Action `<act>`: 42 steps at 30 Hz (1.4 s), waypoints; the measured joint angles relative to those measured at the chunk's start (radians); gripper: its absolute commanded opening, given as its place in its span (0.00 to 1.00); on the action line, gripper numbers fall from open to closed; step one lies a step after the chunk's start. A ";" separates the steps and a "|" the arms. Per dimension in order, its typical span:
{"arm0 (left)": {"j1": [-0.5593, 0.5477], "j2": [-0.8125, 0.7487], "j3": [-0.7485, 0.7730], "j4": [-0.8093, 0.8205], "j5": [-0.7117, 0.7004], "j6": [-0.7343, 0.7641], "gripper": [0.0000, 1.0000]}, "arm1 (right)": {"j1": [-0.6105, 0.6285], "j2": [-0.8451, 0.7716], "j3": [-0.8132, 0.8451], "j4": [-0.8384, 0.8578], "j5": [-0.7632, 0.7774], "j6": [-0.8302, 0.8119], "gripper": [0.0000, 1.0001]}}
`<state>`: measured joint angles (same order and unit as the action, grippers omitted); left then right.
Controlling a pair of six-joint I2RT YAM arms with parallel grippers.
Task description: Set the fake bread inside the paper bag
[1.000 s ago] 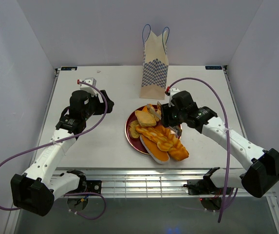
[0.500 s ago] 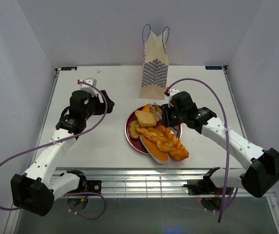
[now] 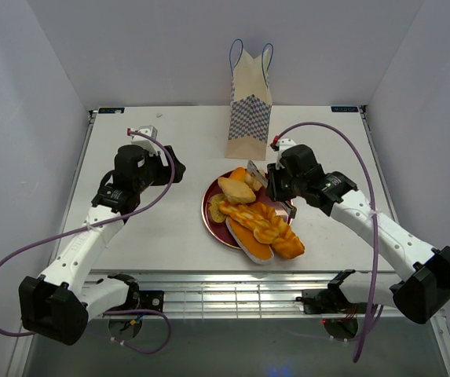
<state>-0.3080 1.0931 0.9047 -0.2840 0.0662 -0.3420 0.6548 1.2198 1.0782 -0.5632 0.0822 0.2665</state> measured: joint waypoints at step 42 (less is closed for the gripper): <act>0.000 0.012 0.000 0.000 0.002 0.000 0.89 | -0.100 0.272 0.766 -0.080 -0.026 -0.069 0.28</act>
<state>-0.3080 1.1053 0.9047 -0.2844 0.0681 -0.3420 0.5545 1.4921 1.8446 -0.6434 0.0559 0.1970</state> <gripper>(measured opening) 0.887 0.286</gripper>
